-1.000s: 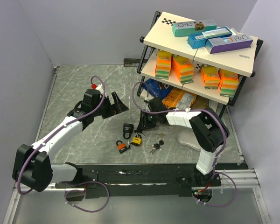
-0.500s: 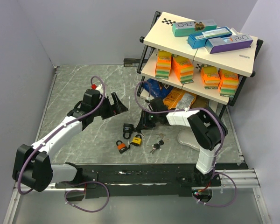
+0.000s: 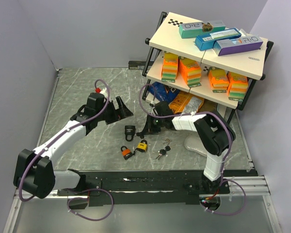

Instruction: Unlock with the key

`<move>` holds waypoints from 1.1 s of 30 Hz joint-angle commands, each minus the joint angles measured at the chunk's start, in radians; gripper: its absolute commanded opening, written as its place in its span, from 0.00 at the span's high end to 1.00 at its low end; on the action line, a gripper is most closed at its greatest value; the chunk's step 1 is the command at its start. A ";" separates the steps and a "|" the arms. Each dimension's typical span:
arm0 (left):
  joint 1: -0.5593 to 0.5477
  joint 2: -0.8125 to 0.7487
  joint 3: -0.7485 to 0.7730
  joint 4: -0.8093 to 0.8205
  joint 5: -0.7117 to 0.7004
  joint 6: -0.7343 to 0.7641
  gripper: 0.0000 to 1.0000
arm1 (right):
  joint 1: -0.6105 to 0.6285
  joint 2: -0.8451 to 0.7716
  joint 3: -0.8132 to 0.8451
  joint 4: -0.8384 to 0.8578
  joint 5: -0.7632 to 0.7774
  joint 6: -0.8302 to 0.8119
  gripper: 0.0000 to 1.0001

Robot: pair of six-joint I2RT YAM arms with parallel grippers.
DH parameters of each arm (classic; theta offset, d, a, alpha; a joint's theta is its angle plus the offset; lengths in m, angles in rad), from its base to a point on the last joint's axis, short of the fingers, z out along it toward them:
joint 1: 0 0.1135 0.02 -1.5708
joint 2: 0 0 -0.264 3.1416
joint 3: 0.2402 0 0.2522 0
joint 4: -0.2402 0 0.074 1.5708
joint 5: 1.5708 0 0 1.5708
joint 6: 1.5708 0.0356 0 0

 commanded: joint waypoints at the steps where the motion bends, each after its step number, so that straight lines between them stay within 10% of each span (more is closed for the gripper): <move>1: 0.005 0.010 0.046 0.021 0.011 0.000 0.02 | -0.002 -0.004 -0.006 -0.033 0.065 -0.040 1.00; 33: 0.003 0.273 0.141 0.167 0.280 -0.140 0.08 | -0.033 -0.437 -0.070 -0.062 0.028 -0.199 1.00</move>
